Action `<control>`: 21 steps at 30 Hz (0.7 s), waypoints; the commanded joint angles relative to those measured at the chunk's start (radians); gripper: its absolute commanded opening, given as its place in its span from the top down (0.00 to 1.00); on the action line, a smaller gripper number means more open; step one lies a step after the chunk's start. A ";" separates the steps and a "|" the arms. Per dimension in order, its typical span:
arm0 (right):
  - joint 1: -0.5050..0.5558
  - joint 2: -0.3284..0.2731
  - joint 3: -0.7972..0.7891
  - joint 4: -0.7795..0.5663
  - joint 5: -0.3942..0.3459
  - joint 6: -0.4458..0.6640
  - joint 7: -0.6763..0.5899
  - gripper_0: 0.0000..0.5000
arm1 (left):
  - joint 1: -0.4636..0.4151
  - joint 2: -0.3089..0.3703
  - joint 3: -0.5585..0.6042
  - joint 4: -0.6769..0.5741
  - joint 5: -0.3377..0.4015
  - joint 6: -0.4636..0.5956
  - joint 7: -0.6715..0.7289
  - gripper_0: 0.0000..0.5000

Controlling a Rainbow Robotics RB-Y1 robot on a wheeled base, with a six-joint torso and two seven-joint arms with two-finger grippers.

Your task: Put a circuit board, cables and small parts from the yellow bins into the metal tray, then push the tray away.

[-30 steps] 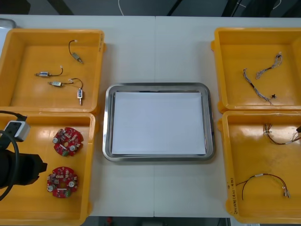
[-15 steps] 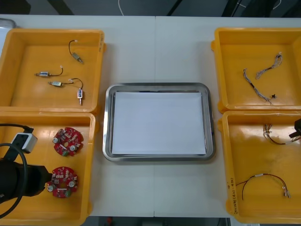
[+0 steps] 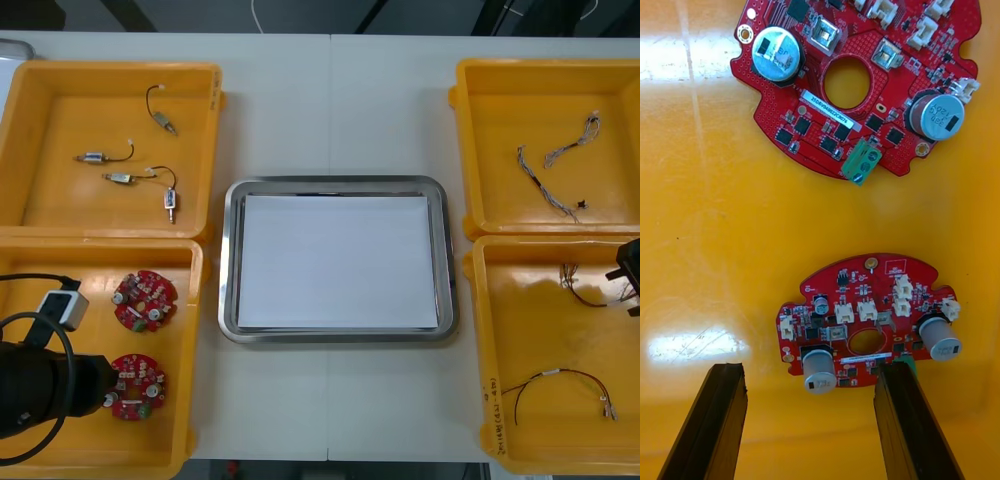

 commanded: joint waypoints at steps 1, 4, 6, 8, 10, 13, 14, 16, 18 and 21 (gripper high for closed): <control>-0.022 0.007 0.022 0.018 0.013 -0.044 -0.024 0.03 | 0.044 -0.017 -0.038 0.011 -0.052 -0.031 0.004 0.00; -0.022 0.006 0.028 0.032 0.013 -0.064 -0.025 0.03 | 0.047 -0.019 -0.064 0.027 -0.093 -0.051 0.006 0.00; -0.022 0.006 0.036 0.041 0.016 -0.076 -0.027 0.04 | 0.047 -0.017 -0.079 0.038 -0.119 -0.061 0.007 0.00; -0.022 0.007 0.045 0.050 0.018 -0.092 -0.030 0.04 | 0.047 -0.019 -0.093 0.047 -0.133 -0.071 0.011 0.00; -0.022 0.007 0.055 0.061 0.023 -0.105 -0.036 0.04 | 0.047 -0.019 -0.105 0.057 -0.138 -0.075 0.015 0.00; -0.022 0.007 0.062 0.069 0.024 -0.110 -0.039 0.04 | 0.050 -0.019 -0.122 0.060 -0.139 -0.075 0.021 0.00; -0.022 0.006 0.063 0.070 0.024 -0.111 -0.039 0.04 | 0.051 -0.017 -0.125 0.060 -0.139 -0.075 0.023 0.00; -0.022 0.007 0.071 0.084 0.024 -0.124 -0.041 0.04 | 0.054 -0.019 -0.134 0.060 -0.141 -0.078 0.029 0.00; -0.021 0.007 0.077 0.092 0.023 -0.134 -0.042 0.04 | 0.060 -0.017 -0.140 0.060 -0.144 -0.080 0.032 0.00; -0.021 0.006 0.085 0.100 0.021 -0.141 -0.045 0.04 | 0.065 -0.016 -0.151 0.060 -0.161 -0.083 0.035 0.00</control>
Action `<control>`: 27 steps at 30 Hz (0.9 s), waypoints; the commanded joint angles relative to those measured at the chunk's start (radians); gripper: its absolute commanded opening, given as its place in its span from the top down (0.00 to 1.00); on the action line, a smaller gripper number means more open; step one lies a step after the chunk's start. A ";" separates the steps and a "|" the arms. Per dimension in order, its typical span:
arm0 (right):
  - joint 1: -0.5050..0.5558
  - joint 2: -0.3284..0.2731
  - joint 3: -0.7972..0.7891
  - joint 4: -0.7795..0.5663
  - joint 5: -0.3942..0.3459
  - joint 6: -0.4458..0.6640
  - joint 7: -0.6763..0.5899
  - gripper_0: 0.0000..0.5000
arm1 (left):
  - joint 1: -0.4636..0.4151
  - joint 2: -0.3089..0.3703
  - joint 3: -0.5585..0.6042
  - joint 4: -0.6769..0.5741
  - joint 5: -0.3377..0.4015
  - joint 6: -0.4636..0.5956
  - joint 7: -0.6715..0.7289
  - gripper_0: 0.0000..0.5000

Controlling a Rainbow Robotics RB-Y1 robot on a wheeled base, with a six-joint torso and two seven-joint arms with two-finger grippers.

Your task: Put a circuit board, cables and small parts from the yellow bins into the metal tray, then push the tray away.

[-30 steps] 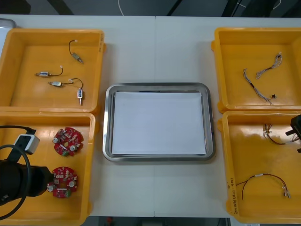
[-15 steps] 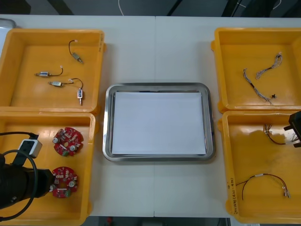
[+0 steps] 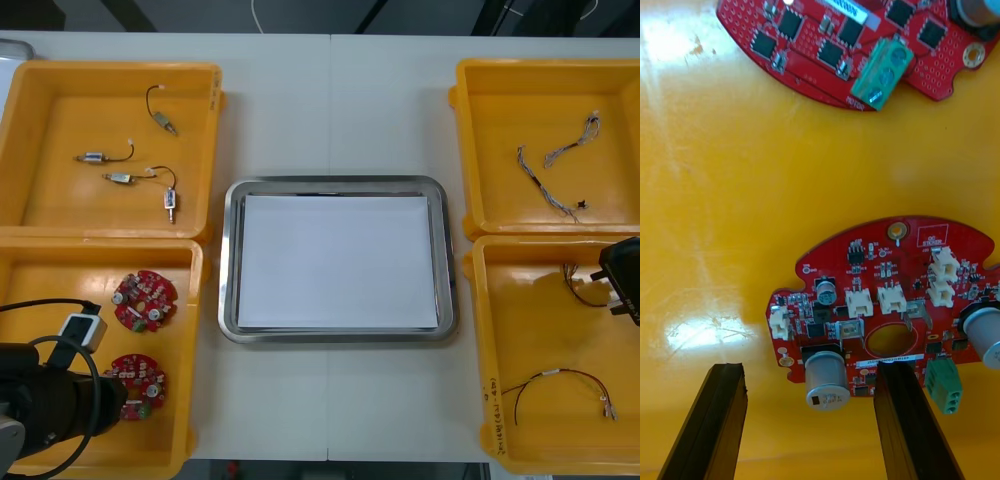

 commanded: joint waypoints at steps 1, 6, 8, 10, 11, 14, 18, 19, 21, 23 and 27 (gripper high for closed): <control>-0.020 0.007 0.022 0.007 0.005 -0.016 -0.046 0.03 | 0.050 -0.015 -0.028 -0.008 -0.030 -0.019 0.038 0.00; -0.014 0.007 0.022 0.044 0.001 -0.057 -0.046 0.04 | 0.050 -0.015 -0.032 -0.007 -0.038 -0.022 0.045 0.00; -0.006 0.007 0.022 0.049 -0.003 -0.077 -0.048 0.04 | 0.051 -0.015 -0.032 -0.005 -0.038 -0.025 0.048 0.00; 0.002 0.007 0.025 0.049 -0.006 -0.085 -0.049 0.04 | 0.048 -0.015 -0.034 -0.005 -0.039 -0.028 0.050 0.00; 0.002 0.007 0.025 0.049 -0.008 -0.087 -0.049 0.04 | 0.046 -0.015 -0.034 -0.005 -0.039 -0.028 0.051 0.00; 0.006 0.010 0.025 0.049 -0.008 -0.087 -0.051 0.04 | 0.036 -0.015 -0.040 -0.005 -0.049 -0.028 0.056 0.00; 0.016 0.018 0.025 0.049 -0.008 -0.090 -0.051 0.04 | 0.030 -0.015 -0.055 -0.005 -0.061 -0.028 0.065 0.00; 0.020 0.021 0.025 0.049 -0.008 -0.094 -0.051 0.04 | 0.030 -0.015 -0.061 -0.005 -0.067 -0.028 0.068 0.00; 0.025 0.025 0.025 0.049 -0.008 -0.100 -0.051 0.04 | 0.030 -0.015 -0.064 -0.004 -0.072 -0.030 0.071 0.00; 0.031 0.032 0.025 0.049 -0.005 -0.110 -0.049 0.04 | 0.028 -0.015 -0.070 -0.004 -0.081 -0.034 0.079 0.00; 0.045 0.038 0.025 0.049 -0.003 -0.127 -0.046 0.04 | 0.025 -0.015 -0.075 -0.004 -0.082 -0.034 0.087 0.00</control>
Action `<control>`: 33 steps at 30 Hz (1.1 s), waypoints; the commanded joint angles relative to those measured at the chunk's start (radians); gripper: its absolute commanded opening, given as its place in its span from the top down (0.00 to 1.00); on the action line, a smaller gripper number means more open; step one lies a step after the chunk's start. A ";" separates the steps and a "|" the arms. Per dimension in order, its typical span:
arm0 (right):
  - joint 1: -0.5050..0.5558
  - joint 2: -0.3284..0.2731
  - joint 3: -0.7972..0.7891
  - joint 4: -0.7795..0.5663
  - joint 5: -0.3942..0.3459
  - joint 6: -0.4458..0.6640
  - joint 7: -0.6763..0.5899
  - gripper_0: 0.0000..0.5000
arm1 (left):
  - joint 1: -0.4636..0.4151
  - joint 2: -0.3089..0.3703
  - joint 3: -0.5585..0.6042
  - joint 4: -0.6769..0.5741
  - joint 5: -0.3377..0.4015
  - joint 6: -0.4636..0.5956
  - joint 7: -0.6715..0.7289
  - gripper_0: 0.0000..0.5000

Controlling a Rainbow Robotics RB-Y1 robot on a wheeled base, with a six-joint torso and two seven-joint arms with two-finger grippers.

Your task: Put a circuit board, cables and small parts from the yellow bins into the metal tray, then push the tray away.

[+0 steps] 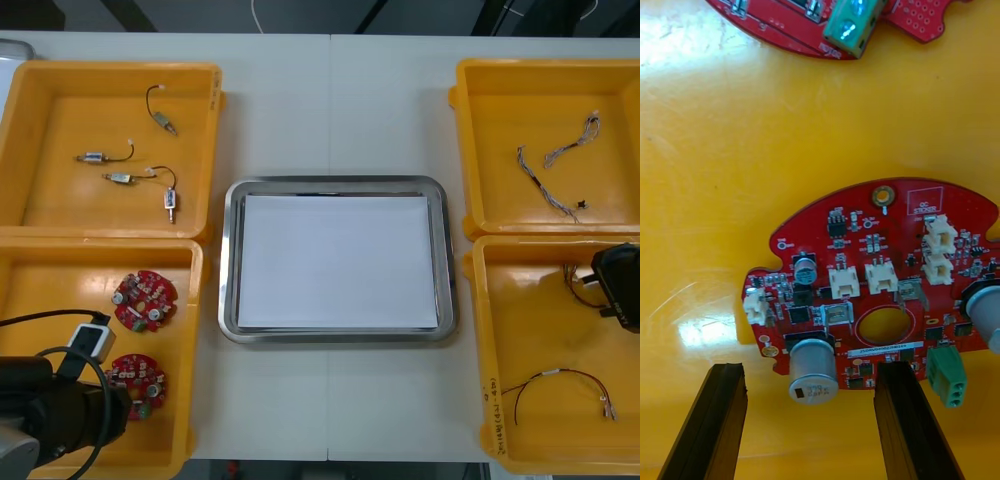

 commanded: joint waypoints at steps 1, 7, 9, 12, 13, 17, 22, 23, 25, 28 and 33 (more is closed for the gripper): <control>0.033 0.020 0.015 -0.012 -0.002 -0.028 -0.040 0.04 | 0.007 -0.017 -0.019 -0.008 -0.015 -0.010 0.087 0.00; 0.042 0.020 0.015 -0.012 -0.005 -0.040 -0.038 0.04 | 0.001 -0.015 -0.019 -0.006 -0.021 -0.010 0.093 0.00; 0.045 0.020 0.015 -0.012 -0.007 -0.039 -0.037 0.04 | -0.004 -0.015 -0.019 -0.003 -0.023 -0.010 0.096 0.00; 0.047 0.020 0.015 -0.012 -0.008 -0.040 -0.037 0.32 | -0.009 -0.015 -0.019 0.002 -0.021 -0.010 0.098 0.03; 0.048 0.020 0.015 -0.012 -0.008 -0.040 -0.037 0.32 | -0.012 -0.015 -0.020 0.003 -0.020 -0.010 0.099 0.26; 0.051 0.020 0.015 -0.012 -0.011 -0.040 -0.035 1.00 | -0.021 -0.017 -0.020 0.003 -0.017 -0.009 0.102 1.00; 0.053 0.020 0.010 -0.020 -0.011 -0.039 -0.035 1.00 | -0.032 -0.015 -0.020 0.005 -0.011 0.000 0.110 1.00; 0.051 0.020 0.010 -0.022 -0.011 -0.037 -0.035 1.00 | -0.032 -0.015 -0.019 0.003 -0.011 0.000 0.112 1.00; 0.051 0.020 0.004 -0.028 -0.013 -0.026 -0.035 1.00 | -0.033 -0.015 -0.019 0.003 -0.009 0.000 0.113 1.00; 0.051 0.020 -0.004 -0.051 -0.015 -0.005 -0.034 1.00 | -0.033 -0.015 -0.012 0.003 -0.009 0.002 0.115 1.00; 0.051 0.020 -0.064 -0.161 -0.030 0.127 -0.029 1.00 | -0.038 -0.008 0.018 0.000 0.009 0.020 0.107 1.00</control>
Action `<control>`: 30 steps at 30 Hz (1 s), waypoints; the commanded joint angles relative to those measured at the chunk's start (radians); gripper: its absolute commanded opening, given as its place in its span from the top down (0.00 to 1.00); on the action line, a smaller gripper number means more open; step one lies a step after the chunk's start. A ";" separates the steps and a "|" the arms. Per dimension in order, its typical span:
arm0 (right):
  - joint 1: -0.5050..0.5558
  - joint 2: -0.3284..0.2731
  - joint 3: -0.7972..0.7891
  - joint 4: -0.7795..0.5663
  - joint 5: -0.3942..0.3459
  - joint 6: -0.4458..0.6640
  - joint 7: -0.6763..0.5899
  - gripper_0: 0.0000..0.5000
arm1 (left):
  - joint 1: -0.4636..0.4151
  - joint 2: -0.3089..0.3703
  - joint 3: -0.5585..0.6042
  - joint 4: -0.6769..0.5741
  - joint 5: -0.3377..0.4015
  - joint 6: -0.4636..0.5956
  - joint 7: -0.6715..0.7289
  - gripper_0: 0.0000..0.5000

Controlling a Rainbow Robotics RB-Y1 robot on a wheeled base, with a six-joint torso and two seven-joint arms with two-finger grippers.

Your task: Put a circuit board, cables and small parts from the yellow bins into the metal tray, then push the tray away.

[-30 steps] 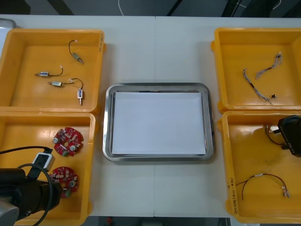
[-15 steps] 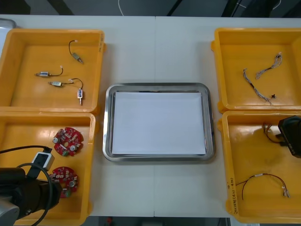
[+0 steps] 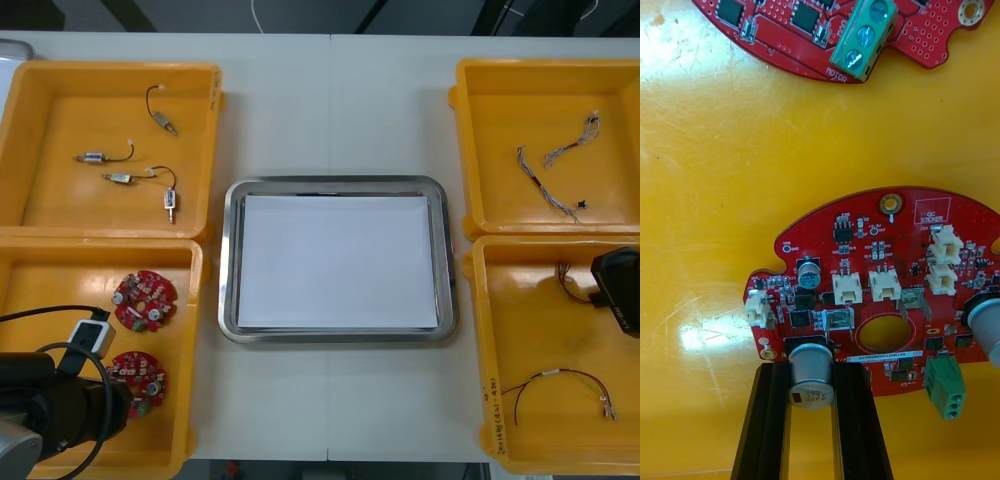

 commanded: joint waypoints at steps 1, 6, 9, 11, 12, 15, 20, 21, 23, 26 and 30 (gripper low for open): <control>0.027 0.015 -0.075 -0.132 -0.030 0.115 -0.026 1.00 | -0.022 -0.006 0.030 -0.010 0.023 0.022 0.091 1.00; 0.027 0.006 -0.130 -0.274 -0.048 0.263 -0.018 1.00 | -0.027 0.000 0.094 -0.039 0.086 0.076 0.077 1.00; 0.027 -0.007 -0.144 -0.341 -0.057 0.338 -0.008 1.00 | -0.033 0.005 0.139 -0.073 0.121 0.135 0.069 1.00; 0.027 -0.017 -0.149 -0.379 -0.065 0.338 -0.002 1.00 | -0.039 0.008 0.163 -0.094 0.143 0.174 0.066 1.00; 0.027 -0.024 -0.150 -0.402 -0.071 0.338 0.003 1.00 | -0.043 0.008 0.182 -0.108 0.157 0.201 0.065 1.00; 0.027 -0.047 -0.156 -0.451 -0.113 0.338 0.014 1.00 | -0.066 0.011 0.225 -0.137 0.200 0.267 0.065 1.00; 0.027 -0.094 -0.170 -0.504 -0.217 0.338 0.034 1.00 | -0.120 0.012 0.303 -0.186 0.263 0.387 0.066 1.00; 0.027 -0.102 -0.172 -0.513 -0.231 0.338 0.038 1.00 | -0.131 0.012 0.315 -0.192 0.270 0.405 0.066 1.00; 0.029 -0.122 -0.173 -0.537 -0.264 0.338 0.048 1.00 | -0.155 0.014 0.344 -0.206 0.292 0.451 0.068 1.00; 0.027 -0.149 -0.178 -0.563 -0.320 0.338 0.063 1.00 | -0.188 0.017 0.376 -0.218 0.316 0.505 0.069 1.00; 0.039 -0.202 -0.195 -0.593 -0.419 0.338 0.160 1.00 | -0.275 0.043 0.390 -0.234 0.330 0.612 0.079 1.00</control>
